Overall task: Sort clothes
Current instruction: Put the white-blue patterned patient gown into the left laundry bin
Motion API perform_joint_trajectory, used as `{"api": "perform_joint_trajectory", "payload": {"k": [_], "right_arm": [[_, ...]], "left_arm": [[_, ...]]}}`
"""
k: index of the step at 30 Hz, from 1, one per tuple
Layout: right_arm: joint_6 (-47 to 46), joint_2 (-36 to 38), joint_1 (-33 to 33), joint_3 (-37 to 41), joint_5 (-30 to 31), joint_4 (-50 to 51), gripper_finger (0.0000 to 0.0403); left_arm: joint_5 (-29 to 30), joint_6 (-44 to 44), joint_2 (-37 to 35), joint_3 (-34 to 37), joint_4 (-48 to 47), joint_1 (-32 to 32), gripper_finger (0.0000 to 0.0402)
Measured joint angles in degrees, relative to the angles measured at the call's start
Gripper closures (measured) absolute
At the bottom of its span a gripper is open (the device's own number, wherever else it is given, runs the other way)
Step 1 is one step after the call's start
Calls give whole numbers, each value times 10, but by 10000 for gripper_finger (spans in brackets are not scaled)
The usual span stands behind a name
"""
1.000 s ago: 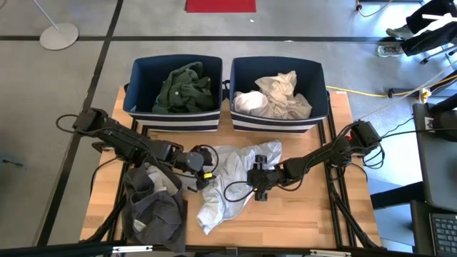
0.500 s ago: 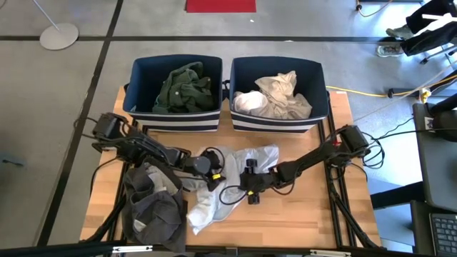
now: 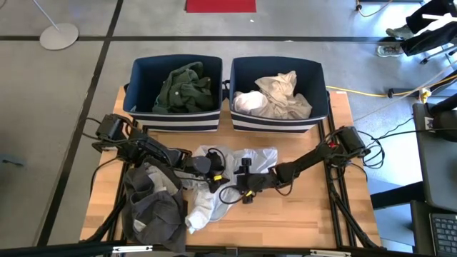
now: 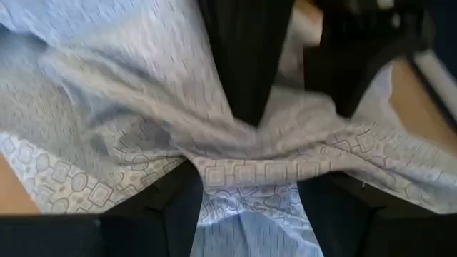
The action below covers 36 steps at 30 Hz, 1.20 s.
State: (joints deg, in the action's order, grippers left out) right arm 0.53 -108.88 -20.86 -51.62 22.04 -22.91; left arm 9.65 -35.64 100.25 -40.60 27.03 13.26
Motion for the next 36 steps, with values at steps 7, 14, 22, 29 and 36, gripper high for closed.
{"api": "perform_joint_trajectory", "payload": {"k": [7,14,22,29,36], "right_arm": [[66,-25,0,0,2,-107,180],[75,-38,0,0,-6,-141,180],[88,-38,-1,0,-16,-167,180],[88,-38,-1,0,-16,-159,180],[93,-5,-28,-2,67,-112,180]], "left_arm": [[0,20,0,0,10,0,123],[7,63,0,0,14,0,123],[22,93,0,0,19,0,141],[2,114,22,-2,14,-1,229],[-35,144,44,-2,-43,-2,339]]}}
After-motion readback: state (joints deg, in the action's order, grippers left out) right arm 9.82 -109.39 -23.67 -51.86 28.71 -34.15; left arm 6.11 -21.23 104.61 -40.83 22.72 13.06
